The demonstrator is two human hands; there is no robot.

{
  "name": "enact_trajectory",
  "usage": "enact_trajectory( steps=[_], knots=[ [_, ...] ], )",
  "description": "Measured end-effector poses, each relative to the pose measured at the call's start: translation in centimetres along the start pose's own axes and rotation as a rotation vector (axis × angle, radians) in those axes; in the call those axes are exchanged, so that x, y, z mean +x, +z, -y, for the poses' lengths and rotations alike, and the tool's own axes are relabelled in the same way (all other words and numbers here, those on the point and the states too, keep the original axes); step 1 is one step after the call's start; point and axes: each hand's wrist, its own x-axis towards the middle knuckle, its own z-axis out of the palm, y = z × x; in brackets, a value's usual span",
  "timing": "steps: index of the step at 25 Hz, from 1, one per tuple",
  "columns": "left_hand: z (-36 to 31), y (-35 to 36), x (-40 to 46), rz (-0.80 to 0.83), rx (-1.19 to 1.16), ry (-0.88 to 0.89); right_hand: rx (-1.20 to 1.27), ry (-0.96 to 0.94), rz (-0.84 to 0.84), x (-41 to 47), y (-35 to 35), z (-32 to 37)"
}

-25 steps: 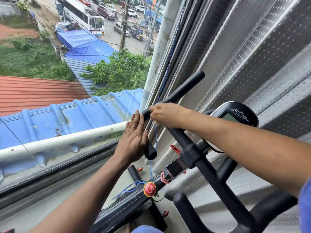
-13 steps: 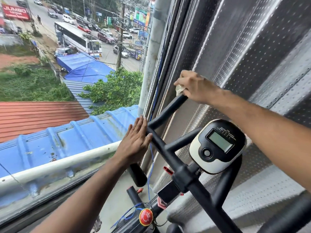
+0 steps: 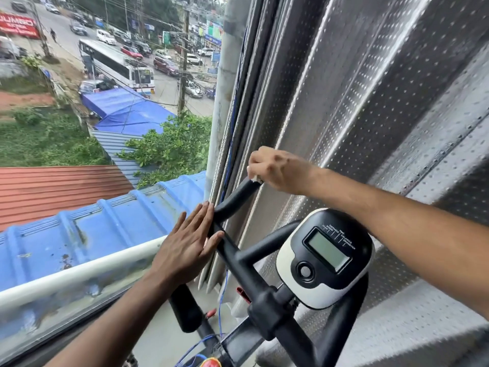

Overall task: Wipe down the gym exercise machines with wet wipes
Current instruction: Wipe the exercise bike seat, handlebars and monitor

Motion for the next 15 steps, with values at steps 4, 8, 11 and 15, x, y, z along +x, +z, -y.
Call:
enact_trajectory(
  steps=[4,8,11,15],
  knots=[
    [0.2,0.1,0.1,-0.001,-0.012,0.008,0.022,-0.187,0.064,0.2,0.9,2.9],
    [0.3,0.1,-0.4,-0.005,-0.013,-0.010,-0.059,-0.137,-0.056,-1.6,-0.1,-1.3],
    [0.3,-0.1,-1.0,0.015,-0.011,-0.037,0.002,-0.047,-0.125,-3.1,0.0,-3.2],
    [0.3,-0.1,-0.9,0.006,-0.033,-0.059,0.110,-0.124,-0.177,-1.7,2.6,0.9]
  ],
)
